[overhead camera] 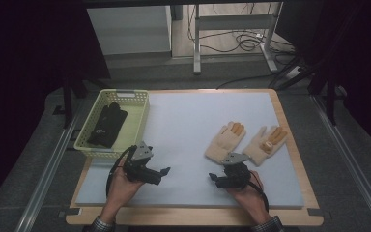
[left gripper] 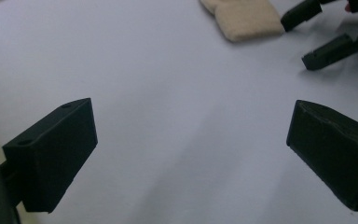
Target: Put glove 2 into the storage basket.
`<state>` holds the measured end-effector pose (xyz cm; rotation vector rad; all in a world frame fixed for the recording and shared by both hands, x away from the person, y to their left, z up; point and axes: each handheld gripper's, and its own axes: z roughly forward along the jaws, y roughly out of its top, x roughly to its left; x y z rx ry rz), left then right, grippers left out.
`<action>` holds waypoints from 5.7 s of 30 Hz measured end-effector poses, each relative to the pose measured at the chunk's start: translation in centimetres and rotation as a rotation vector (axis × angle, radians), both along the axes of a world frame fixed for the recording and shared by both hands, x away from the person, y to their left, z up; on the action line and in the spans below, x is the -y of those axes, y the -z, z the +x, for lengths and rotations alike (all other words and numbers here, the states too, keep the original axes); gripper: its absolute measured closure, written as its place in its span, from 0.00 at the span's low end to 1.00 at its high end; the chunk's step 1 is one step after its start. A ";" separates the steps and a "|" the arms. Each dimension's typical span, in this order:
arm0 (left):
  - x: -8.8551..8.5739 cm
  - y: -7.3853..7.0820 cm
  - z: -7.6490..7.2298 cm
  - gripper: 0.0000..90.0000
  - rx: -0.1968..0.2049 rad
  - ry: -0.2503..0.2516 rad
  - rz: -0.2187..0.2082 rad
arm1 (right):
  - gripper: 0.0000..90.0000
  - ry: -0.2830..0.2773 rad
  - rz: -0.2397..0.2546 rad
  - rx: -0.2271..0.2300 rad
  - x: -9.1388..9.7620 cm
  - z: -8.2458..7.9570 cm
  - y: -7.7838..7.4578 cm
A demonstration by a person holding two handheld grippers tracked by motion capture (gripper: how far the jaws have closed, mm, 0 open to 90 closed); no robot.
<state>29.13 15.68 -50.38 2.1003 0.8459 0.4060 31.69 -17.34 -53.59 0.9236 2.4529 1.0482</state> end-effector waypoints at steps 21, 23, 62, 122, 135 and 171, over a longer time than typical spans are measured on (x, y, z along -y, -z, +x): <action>-0.5 4.7 1.1 0.01 -0.124 -0.055 0.074 | 0.61 0.021 0.026 0.003 1.8 -1.0 -1.2; -0.5 4.7 1.1 0.01 -0.123 -0.055 0.074 | 0.65 0.036 0.036 0.002 2.3 -0.8 -1.6; -0.5 4.7 1.1 0.02 -0.122 -0.056 0.072 | 0.89 0.111 -0.005 0.085 -0.5 7.5 -4.7; -0.5 4.7 1.1 0.02 -0.122 -0.057 0.071 | 0.41 0.444 0.027 0.030 13.5 7.5 -5.4; -0.5 4.7 1.1 0.02 -0.121 -0.056 0.072 | 0.42 0.468 -0.030 -0.004 14.4 7.9 -1.8; -0.6 4.7 1.1 0.02 -0.121 -0.051 0.080 | 0.65 0.104 0.144 0.057 5.2 4.7 -9.4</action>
